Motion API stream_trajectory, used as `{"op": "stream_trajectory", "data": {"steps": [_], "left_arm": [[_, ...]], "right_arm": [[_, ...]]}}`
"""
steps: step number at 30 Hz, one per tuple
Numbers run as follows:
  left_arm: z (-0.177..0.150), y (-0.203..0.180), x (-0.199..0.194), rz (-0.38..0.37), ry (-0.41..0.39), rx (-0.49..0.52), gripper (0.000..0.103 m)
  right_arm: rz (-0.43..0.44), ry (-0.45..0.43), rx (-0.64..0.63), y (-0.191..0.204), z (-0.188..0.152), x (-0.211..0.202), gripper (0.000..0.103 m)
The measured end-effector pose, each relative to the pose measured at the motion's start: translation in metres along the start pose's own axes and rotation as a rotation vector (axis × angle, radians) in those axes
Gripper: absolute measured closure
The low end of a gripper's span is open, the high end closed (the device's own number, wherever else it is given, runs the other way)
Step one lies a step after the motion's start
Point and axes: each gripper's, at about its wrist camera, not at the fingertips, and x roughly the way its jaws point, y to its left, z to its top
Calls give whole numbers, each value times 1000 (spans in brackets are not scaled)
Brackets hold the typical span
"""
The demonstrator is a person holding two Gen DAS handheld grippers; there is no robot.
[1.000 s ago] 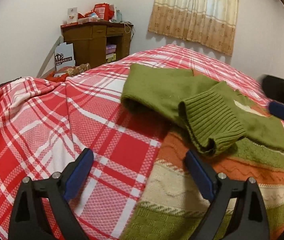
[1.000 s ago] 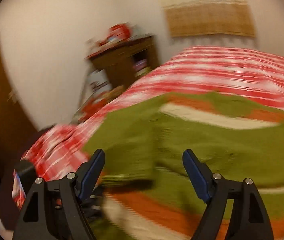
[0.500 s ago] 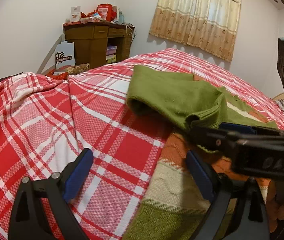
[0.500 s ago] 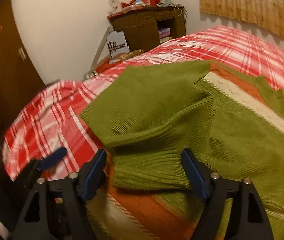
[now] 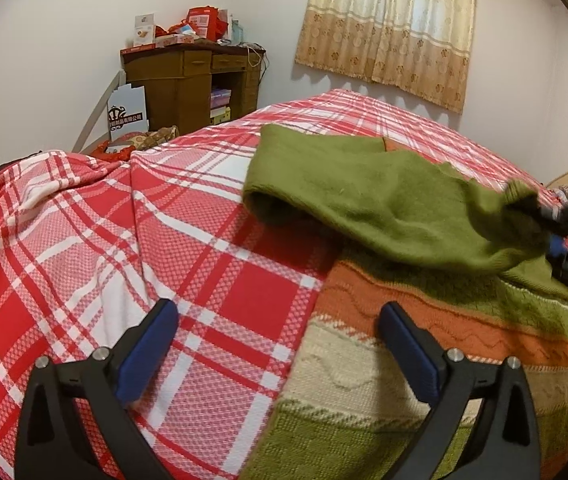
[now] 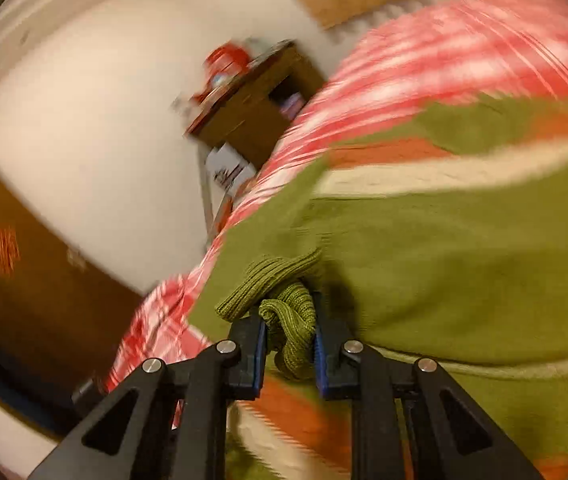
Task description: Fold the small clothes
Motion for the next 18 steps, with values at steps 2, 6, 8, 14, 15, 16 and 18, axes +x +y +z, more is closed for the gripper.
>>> {"op": "stream_trajectory", "data": {"steps": [2, 6, 8, 14, 15, 16, 18], "left_arm": [[0, 0, 0, 3, 1, 3, 0], [0, -1, 0, 7, 3, 7, 0], [0, -2, 0, 13, 4, 12, 0], [0, -5, 0, 16, 5, 14, 0], [0, -6, 0, 16, 5, 14, 0], [0, -5, 0, 16, 5, 14, 0], [0, -5, 0, 17, 6, 15, 0]], "right_arm": [[-26, 7, 33, -16, -6, 0, 79], [31, -10, 82, -26, -10, -9, 54], [45, -34, 76, -23, -10, -15, 39], [52, -40, 89, -21, -10, -9, 33], [32, -39, 77, -21, -9, -7, 33], [17, -39, 60, -16, -9, -3, 33], [-20, -25, 15, -9, -7, 2, 39]]}}
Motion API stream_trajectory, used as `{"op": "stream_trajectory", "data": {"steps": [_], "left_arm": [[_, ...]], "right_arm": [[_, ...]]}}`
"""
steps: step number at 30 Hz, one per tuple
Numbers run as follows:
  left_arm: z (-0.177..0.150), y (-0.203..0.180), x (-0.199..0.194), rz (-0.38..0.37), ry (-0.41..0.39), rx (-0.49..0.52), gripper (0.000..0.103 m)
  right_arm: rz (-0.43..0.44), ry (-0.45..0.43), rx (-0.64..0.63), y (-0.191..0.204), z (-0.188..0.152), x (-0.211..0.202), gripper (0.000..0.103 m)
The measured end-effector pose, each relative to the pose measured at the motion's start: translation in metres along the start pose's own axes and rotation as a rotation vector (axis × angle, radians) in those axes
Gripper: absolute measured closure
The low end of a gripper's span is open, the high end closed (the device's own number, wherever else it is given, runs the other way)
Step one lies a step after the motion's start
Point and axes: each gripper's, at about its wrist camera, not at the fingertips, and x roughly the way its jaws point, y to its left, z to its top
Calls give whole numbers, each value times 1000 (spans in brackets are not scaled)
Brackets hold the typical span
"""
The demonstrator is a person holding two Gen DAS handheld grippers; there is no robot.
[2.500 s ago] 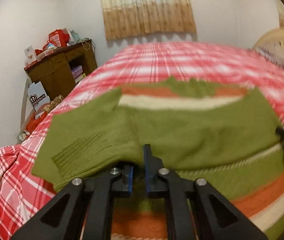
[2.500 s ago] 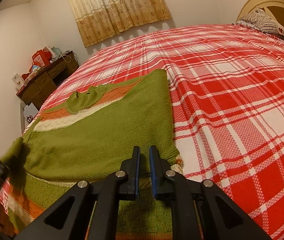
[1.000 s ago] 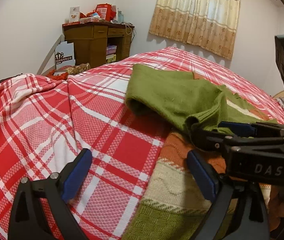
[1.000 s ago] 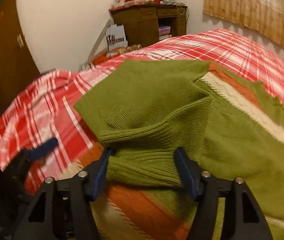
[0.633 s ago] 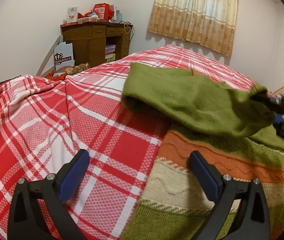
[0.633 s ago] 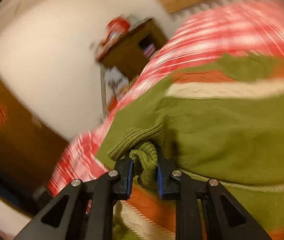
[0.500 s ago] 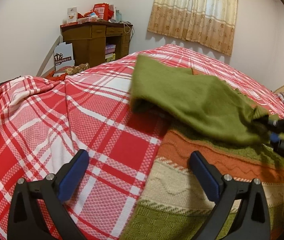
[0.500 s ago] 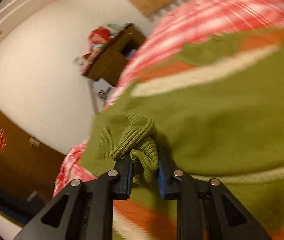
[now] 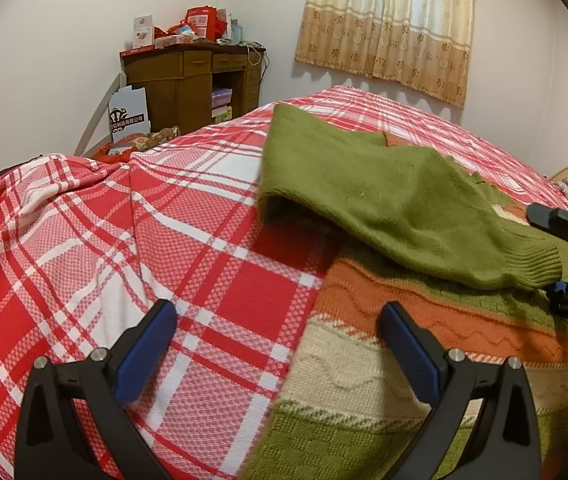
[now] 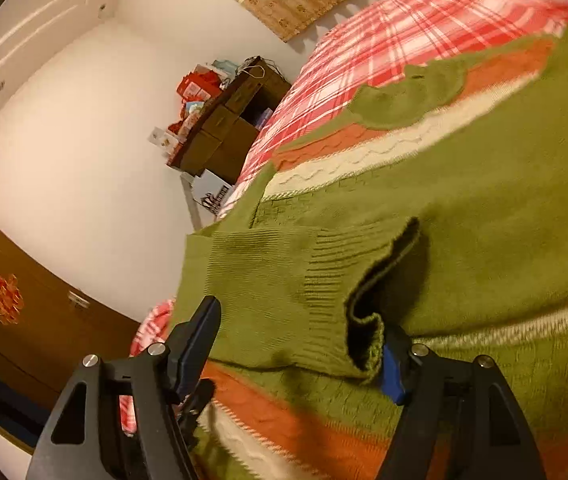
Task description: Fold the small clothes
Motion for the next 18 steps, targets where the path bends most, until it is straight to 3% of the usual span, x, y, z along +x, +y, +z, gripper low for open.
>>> {"op": "stream_trajectory", "data": {"steps": [1, 2, 5, 12, 18], "left_arm": [[0, 0, 0, -1, 0, -1, 0], [0, 0, 0, -2, 0, -2, 0], [0, -1, 0, 0, 0, 0, 0], [9, -6, -3, 17, 25, -5, 0], [40, -27, -11, -7, -70, -20, 0]], "right_arm": [[-31, 20, -21, 3, 1, 4, 73], [-78, 59, -45, 8, 2, 11, 97], [-146, 89, -116, 26, 9, 16, 99], [-67, -20, -292, 114, 77, -21, 99], [-50, -134, -446, 181, 140, -51, 99]]}}
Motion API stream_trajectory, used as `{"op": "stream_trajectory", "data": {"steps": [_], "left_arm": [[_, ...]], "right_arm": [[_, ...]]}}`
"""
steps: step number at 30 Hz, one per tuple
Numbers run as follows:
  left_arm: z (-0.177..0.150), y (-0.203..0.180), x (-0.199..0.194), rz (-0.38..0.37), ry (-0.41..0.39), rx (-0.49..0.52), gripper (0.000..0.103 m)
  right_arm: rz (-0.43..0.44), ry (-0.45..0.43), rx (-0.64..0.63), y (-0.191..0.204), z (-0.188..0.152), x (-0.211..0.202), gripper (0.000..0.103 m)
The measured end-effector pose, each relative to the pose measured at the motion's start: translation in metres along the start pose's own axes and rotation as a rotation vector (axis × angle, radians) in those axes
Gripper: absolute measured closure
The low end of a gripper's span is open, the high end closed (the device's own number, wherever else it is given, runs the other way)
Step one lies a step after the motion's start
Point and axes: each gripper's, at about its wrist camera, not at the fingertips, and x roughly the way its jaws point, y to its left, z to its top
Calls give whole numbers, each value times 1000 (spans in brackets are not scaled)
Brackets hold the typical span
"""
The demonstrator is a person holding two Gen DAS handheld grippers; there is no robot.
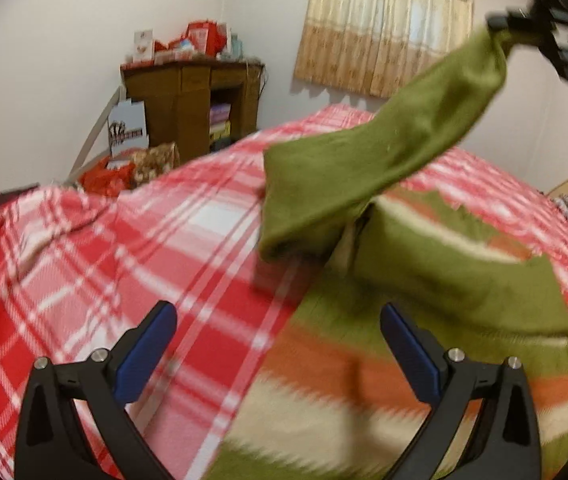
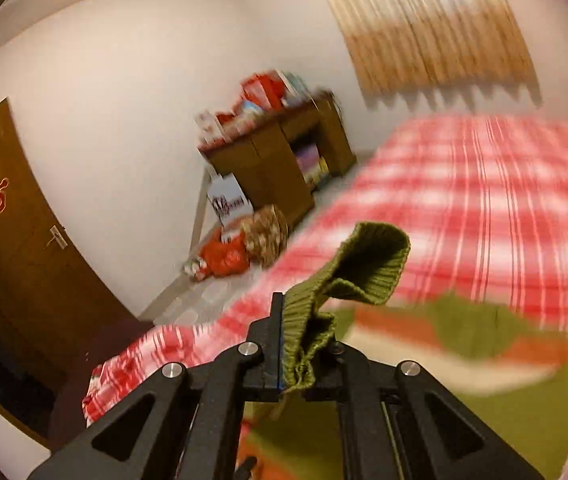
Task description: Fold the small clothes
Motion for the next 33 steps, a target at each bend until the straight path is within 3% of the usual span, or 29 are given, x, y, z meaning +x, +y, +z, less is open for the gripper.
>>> {"op": "stream_trajectory", "data": {"steps": [3, 5, 7, 9, 11, 16, 20, 23, 28, 33], "left_arm": [[17, -8, 15, 5, -17, -32, 0], [23, -8, 34, 52, 0, -51, 0], [26, -3, 57, 136, 62, -75, 0], [22, 8, 71, 147, 132, -126, 0], [21, 16, 69, 124, 123, -163, 0], [18, 9, 71, 147, 133, -116, 0], [14, 1, 69, 143, 140, -79, 0], [17, -4, 73, 141, 142, -62, 0], [18, -4, 73, 136, 141, -65, 0], [16, -4, 72, 128, 138, -67, 0]], "right_arm": [[-7, -53, -22, 1, 24, -17, 99], [-31, -84, -39, -2, 29, -28, 99], [-83, -98, -55, -17, 24, -42, 99], [-137, -88, -39, -42, 14, -49, 99], [-212, -64, 11, -81, -6, -57, 99], [-374, 47, 156, -177, -82, -56, 99], [-482, 152, 202, -223, -143, -44, 99], [-512, 211, 177, -235, -179, -31, 99], [-545, 194, 163, -229, -184, -40, 99], [-448, 187, 289, -243, -187, -56, 94]]}}
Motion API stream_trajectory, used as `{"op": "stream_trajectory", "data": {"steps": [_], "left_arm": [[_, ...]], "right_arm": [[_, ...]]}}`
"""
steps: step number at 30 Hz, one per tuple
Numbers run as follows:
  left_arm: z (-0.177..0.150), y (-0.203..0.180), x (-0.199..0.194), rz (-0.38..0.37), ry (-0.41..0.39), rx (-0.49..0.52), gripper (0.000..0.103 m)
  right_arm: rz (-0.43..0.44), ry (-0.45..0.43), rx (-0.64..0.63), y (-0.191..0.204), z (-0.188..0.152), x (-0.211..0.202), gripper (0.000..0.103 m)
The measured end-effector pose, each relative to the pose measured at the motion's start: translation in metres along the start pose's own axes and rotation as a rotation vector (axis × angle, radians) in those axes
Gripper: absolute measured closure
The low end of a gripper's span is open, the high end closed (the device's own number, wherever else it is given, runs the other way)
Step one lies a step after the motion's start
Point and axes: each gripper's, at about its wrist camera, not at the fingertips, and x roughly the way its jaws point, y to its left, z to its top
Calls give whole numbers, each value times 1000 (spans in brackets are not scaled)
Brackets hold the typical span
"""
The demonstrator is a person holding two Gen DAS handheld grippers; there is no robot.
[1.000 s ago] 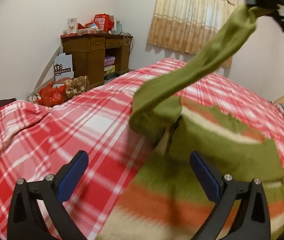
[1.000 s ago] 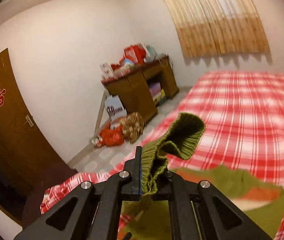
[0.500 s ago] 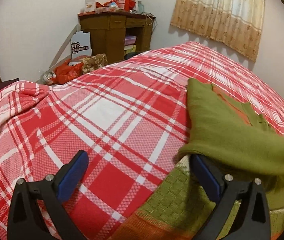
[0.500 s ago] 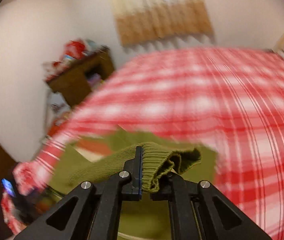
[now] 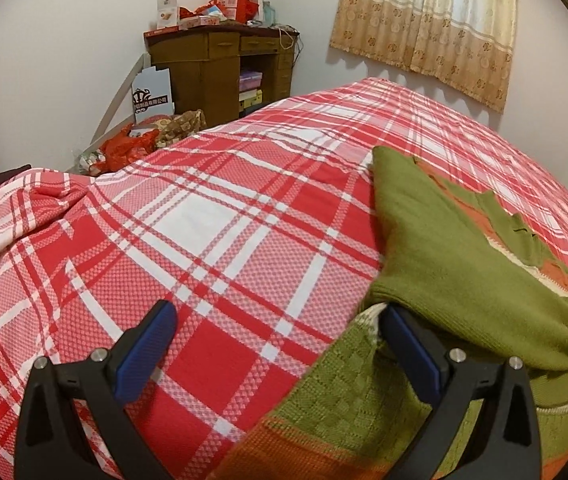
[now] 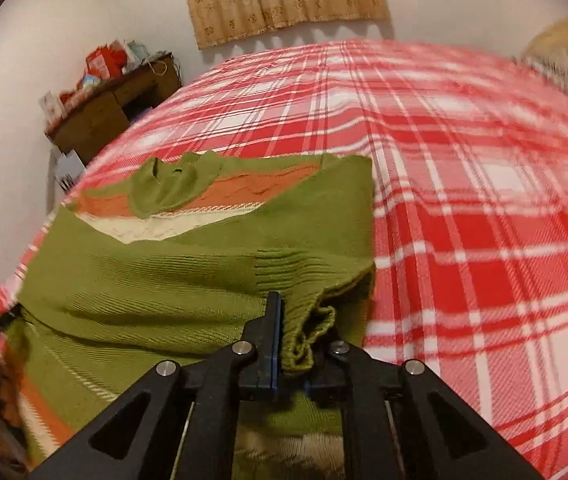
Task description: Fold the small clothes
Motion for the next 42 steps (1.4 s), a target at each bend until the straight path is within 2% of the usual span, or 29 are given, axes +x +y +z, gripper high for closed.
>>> {"op": "stream_trajectory", "data": {"steps": [3, 5, 6, 8, 11, 13, 16, 18, 21, 24, 25, 27, 30, 33, 36, 39, 40, 42], "left_arm": [[-3, 0, -3, -10, -9, -1, 0], [-4, 1, -5, -20, -13, -7, 0], [-4, 2, -6, -25, -12, -10, 0], [-5, 3, -9, -25, -7, -5, 0], [-11, 5, -22, 2, -28, 31, 1], [-15, 3, -40, 28, -91, 86, 1], [-10, -8, -73, -9, -214, 140, 0], [4, -21, -79, -28, -251, 164, 0], [27, -53, -60, 40, -223, 227, 0], [27, -73, -22, 99, -134, 303, 0], [24, -76, -13, 119, -115, 322, 0], [14, -78, 8, 158, -63, 360, 0], [19, -68, 10, 112, -31, 308, 0], [18, -66, 14, 97, -5, 304, 0], [14, -66, 6, 88, -16, 309, 0], [8, -62, -12, 83, -53, 355, 0], [3, -58, -20, 88, -64, 368, 0], [-3, -50, -28, 76, -58, 365, 0]], "right_arm": [[8, -2, 62, -7, -8, -23, 91], [-97, -51, 71, -11, -12, -42, 81], [-177, -86, 75, -13, -14, -54, 79], [-225, -134, 69, -13, -13, -68, 79], [-193, -177, 11, 4, -9, -80, 79], [-148, -187, -47, 23, -5, -81, 79], [-89, -167, -118, 50, 6, -66, 79], [-93, -140, -137, 58, 9, -49, 79], [-108, -96, -123, 59, 10, -21, 79], [-98, -8, -51, 42, -1, 13, 79], [-77, -57, -51, 39, -5, 12, 79], [-37, -60, -25, 33, -5, 10, 77], [-7, -66, 0, 30, -6, 10, 77], [-1, -68, 5, 30, -7, 10, 77], [-18, -53, 11, 31, -6, 6, 77], [-39, -49, -42, 44, -17, -16, 76], [-37, -41, -77, 49, -26, -21, 70], [-99, 31, -156, 55, -47, -20, 56]]}}
